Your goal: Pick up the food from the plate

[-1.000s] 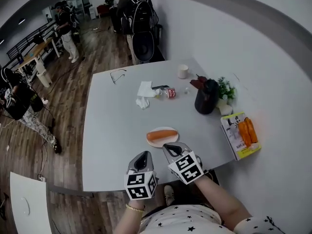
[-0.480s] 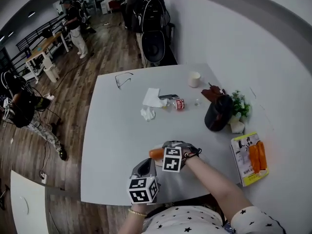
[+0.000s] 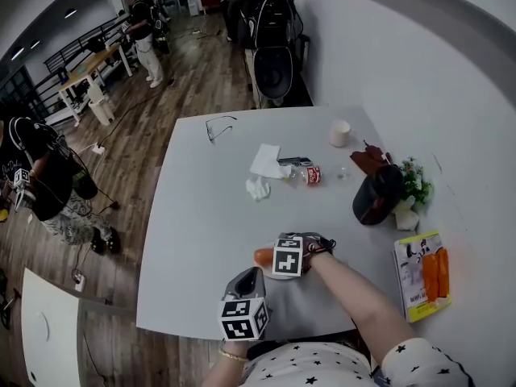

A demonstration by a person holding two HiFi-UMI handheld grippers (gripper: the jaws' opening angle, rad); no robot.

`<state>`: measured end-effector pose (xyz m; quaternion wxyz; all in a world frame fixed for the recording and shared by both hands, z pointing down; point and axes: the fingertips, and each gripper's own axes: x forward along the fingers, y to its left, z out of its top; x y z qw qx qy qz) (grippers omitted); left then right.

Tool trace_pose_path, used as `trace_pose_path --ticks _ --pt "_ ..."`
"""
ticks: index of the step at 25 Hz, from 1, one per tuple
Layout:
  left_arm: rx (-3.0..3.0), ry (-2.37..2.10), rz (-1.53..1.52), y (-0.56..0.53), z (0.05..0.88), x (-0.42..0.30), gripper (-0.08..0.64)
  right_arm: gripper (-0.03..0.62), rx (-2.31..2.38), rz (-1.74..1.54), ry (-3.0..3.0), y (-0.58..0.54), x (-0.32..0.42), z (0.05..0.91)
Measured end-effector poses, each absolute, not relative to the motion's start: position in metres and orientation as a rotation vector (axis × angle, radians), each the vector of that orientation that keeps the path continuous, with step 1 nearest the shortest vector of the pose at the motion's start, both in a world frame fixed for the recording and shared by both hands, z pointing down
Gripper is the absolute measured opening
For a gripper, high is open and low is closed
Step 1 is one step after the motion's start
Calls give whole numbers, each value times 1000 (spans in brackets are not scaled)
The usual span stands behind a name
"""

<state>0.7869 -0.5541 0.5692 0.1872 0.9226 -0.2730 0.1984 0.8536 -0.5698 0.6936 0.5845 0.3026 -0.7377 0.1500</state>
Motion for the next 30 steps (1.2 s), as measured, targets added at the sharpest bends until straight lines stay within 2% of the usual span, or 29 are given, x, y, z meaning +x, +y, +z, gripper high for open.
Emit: trace_pose_path --ticks 3,16,30 --pt "2600 -776 569 -555 572 789 8 213 839 387 -1795 -570 854 685" --pt "2672 -729 538 -560 562 817 8 213 2019 704 -2083 -537 884 567" --pt "2688 -701 530 -558 560 824 8 213 2112 692 -2040 -523 880 557"
